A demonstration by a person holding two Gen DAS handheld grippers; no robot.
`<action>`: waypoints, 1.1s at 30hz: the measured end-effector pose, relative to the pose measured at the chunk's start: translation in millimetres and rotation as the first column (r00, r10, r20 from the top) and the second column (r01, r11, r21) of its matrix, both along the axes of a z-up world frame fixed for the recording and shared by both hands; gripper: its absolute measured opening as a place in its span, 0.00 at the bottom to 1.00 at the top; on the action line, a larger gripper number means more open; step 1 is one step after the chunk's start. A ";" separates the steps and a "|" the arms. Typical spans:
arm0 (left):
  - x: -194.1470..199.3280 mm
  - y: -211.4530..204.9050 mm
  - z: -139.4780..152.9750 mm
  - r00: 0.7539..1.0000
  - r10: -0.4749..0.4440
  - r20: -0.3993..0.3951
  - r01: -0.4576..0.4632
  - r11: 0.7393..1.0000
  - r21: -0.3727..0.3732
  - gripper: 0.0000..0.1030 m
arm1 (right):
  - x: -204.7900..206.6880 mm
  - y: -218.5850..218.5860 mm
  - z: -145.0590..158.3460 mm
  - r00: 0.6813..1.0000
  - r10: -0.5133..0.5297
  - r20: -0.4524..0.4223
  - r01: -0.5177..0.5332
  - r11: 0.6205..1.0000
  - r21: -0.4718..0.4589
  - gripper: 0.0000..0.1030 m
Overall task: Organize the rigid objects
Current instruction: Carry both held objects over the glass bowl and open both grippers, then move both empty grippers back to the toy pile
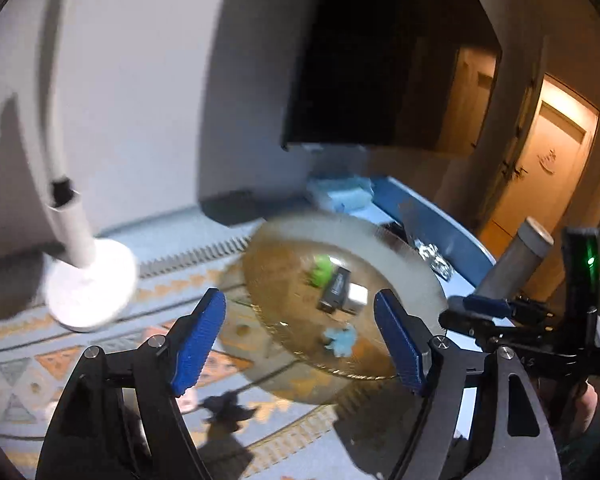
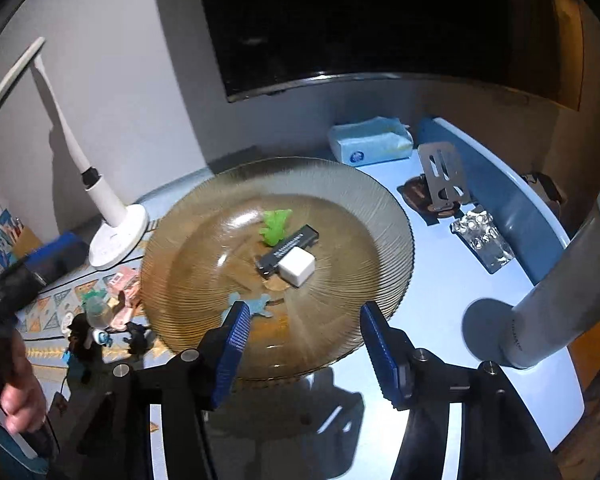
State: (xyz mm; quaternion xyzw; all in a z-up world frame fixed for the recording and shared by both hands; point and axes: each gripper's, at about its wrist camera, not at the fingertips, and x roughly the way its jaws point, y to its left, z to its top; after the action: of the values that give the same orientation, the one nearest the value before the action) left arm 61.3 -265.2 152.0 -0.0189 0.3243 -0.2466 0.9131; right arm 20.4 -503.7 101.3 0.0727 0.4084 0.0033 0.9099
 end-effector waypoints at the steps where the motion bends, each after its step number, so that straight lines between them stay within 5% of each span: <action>1: -5.5 10.0 6.1 1.000 0.015 0.018 -0.015 1.000 0.001 0.73 | -0.9 3.3 1.0 1.000 0.007 0.001 -0.007 1.000 -0.001 0.54; 7: -40.7 86.7 34.1 0.985 0.139 0.104 -0.135 0.990 -0.042 0.73 | -11.6 40.2 7.4 0.996 0.085 0.036 -0.086 0.996 0.019 0.54; 12: -59.5 159.5 39.7 0.962 0.256 0.092 -0.245 0.963 -0.113 0.73 | -13.9 86.6 7.2 0.982 0.182 0.048 -0.184 0.982 0.042 0.55; 19: -72.3 207.8 -23.2 0.950 0.309 -0.048 -0.311 0.950 -0.040 0.73 | -16.8 151.8 -12.2 0.950 0.311 0.036 -0.313 0.947 0.068 0.59; 25: -77.5 201.4 -108.3 0.929 0.276 -0.245 -0.284 0.959 0.001 0.73 | -18.4 195.9 -65.1 0.925 0.370 -0.085 -0.363 0.928 0.083 0.59; 33: -60.8 127.2 -150.3 0.919 0.276 -0.283 -0.241 0.959 0.152 0.73 | -13.7 187.0 -75.1 0.947 0.302 -0.113 -0.296 0.953 0.067 0.59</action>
State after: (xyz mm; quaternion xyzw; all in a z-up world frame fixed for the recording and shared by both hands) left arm 0.5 -138.0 1.7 -0.0466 0.4679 -0.0990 0.8770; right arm 6.8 -316.7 26.3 0.0326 0.4693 0.1469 0.8701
